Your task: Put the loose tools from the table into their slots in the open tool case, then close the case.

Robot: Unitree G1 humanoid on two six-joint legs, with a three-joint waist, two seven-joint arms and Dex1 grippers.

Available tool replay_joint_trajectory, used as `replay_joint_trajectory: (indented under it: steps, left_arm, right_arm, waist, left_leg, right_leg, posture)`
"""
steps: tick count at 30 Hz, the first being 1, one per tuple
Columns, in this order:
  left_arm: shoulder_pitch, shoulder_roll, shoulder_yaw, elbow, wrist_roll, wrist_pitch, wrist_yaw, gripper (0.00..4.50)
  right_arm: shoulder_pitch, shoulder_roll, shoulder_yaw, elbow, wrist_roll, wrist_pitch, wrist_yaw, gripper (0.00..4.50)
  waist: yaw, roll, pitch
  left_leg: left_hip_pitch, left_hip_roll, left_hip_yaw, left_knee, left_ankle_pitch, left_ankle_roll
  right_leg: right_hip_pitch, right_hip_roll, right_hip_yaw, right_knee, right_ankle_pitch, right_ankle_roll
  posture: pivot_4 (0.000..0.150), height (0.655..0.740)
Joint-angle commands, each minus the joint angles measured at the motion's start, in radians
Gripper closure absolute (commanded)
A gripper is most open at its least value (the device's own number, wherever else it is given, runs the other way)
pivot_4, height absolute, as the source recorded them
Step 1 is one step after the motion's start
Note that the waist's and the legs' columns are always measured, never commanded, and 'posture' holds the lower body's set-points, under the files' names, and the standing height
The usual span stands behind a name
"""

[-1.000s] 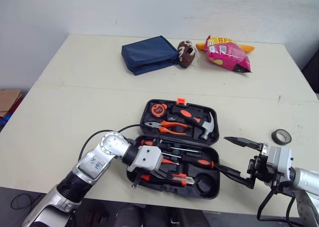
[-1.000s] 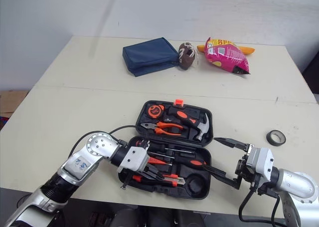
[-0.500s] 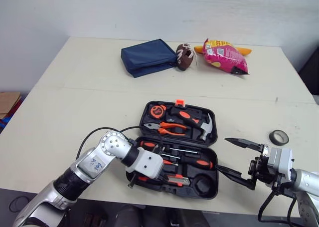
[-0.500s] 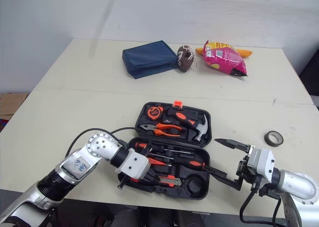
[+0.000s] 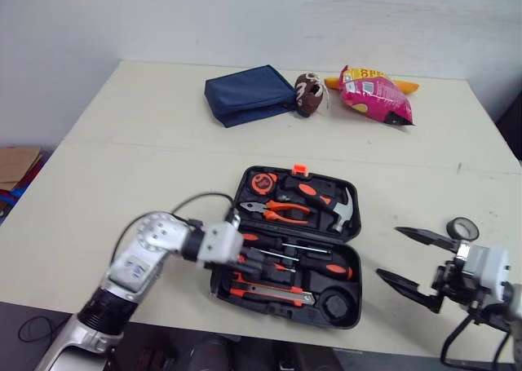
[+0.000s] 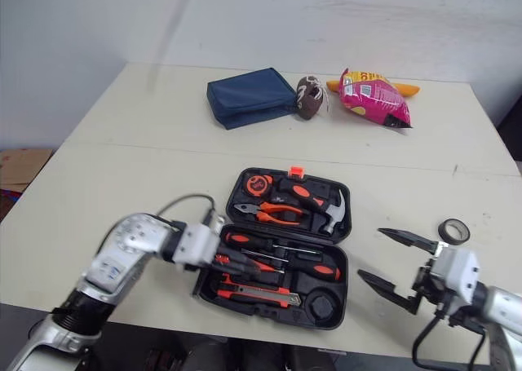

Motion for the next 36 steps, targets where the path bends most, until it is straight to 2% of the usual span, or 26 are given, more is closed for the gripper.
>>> replay_joint_trajectory:
  steps: [1, 4, 5, 8, 9, 12, 14, 18, 26, 32, 36]
  left_arm:
    - [0.016, 0.079, 0.104, -0.053, -0.069, 0.081, 0.003, 4.44]
    - [0.048, 0.118, 0.233, -0.016, -0.154, 0.185, 0.061, 4.44]
    - [0.055, 0.125, 0.276, 0.009, -0.171, 0.209, 0.083, 3.94]
    - [0.055, 0.139, 0.383, 0.171, -0.116, 0.123, 0.130, 2.80]
    - [0.052, 0.143, 0.406, 0.220, -0.103, 0.099, 0.136, 2.24]
    - [0.082, 0.210, 0.451, 0.408, -0.037, 0.013, 0.114, 1.01]
    - [0.106, 0.238, 0.493, 0.503, -0.024, -0.015, 0.127, 0.04]
    - [0.111, 0.262, 0.549, 0.615, -0.003, -0.097, 0.155, 0.04]
    - [0.040, 0.260, 0.562, 0.715, 0.041, -0.160, 0.245, 0.04]
    - [0.010, 0.223, 0.518, 0.551, -0.006, -0.073, 0.209, 0.04]
    - [-0.018, 0.184, 0.481, 0.391, -0.054, 0.025, 0.205, 0.04]
  right_arm:
    - [0.058, -0.020, -0.143, 0.025, 0.023, -0.045, 0.017, 0.00]
    - [0.108, -0.016, -0.277, 0.140, 0.011, -0.092, 0.002, 0.00]
    - [0.131, -0.015, -0.315, 0.189, -0.001, -0.122, 0.014, 0.00]
    - [0.174, 0.011, -0.413, 0.336, -0.018, -0.193, -0.015, 0.00]
    - [0.180, 0.020, -0.433, 0.371, -0.017, -0.208, -0.032, 0.00]
    - [0.226, 0.050, -0.491, 0.479, -0.025, -0.272, -0.055, 0.00]
    - [0.251, 0.072, -0.530, 0.538, -0.021, -0.303, -0.092, 0.00]
    - [0.285, 0.106, -0.554, 0.578, -0.009, -0.324, -0.138, 0.00]
    - [0.289, 0.149, -0.514, 0.584, -0.031, -0.335, -0.229, 0.00]
    - [0.236, 0.110, -0.448, 0.464, -0.038, -0.259, -0.287, 0.00]
    - [0.212, 0.012, -0.415, 0.383, -0.084, -0.074, -0.368, 0.00]
  waist:
    - [-0.004, 0.001, 0.001]
    - [-0.007, 0.001, 0.002]
    - [-0.005, 0.001, 0.002]
    - [0.000, 0.000, 0.003]
    - [-0.001, 0.000, 0.003]
    - [-0.003, 0.000, 0.003]
    - [-0.008, 0.000, 0.003]
    - [-0.011, -0.001, 0.004]
    - [-0.004, -0.001, 0.004]
    - [-0.009, 0.000, 0.005]
    - [-0.008, 0.001, 0.005]
  left_leg:
    - [0.000, 0.000, 0.000, 0.000, 0.000, -0.001]
    - [0.001, 0.000, 0.001, -0.002, 0.000, -0.003]
    - [0.001, 0.000, 0.001, -0.002, 0.000, -0.003]
    - [0.001, 0.000, 0.001, -0.004, -0.002, -0.002]
    - [0.001, 0.000, 0.000, -0.004, -0.002, -0.002]
    - [0.002, 0.000, 0.001, -0.006, -0.002, -0.002]
    - [0.003, 0.000, 0.002, -0.009, -0.003, -0.001]
    - [0.004, 0.000, 0.002, -0.012, -0.005, -0.002]
    - [0.005, 0.000, 0.002, -0.012, -0.007, -0.004]
    - [0.005, 0.000, 0.003, -0.012, -0.007, -0.004]
    - [0.005, 0.000, 0.003, -0.012, -0.004, -0.007]
  right_leg:
    - [0.000, 0.000, 0.000, 0.000, 0.000, 0.000]
    - [0.000, 0.000, 0.001, -0.001, -0.002, 0.001]
    - [0.000, 0.000, 0.001, -0.002, -0.002, 0.001]
    - [0.000, 0.000, 0.000, -0.004, -0.002, 0.001]
    - [0.000, 0.000, 0.000, -0.005, -0.002, 0.000]
    - [0.000, 0.000, 0.000, -0.005, -0.003, -0.001]
    - [0.000, 0.000, 0.001, -0.006, -0.003, -0.002]
    - [-0.001, -0.001, 0.000, -0.006, -0.005, -0.004]
    - [0.000, -0.002, -0.001, -0.006, -0.005, -0.004]
    - [0.000, -0.003, -0.001, -0.005, -0.005, -0.003]
    - [0.000, -0.002, -0.001, -0.005, -0.005, -0.003]
  posture:
    - [0.150, 0.7400]
    - [0.150, 0.7400]
    - [0.150, 0.7400]
    - [0.150, 0.7400]
    - [0.150, 0.7400]
    - [0.150, 0.7400]
    - [0.150, 0.7400]
    - [0.150, 0.7400]
    - [0.150, 0.7400]
    - [0.150, 0.7400]
    - [0.150, 0.7400]
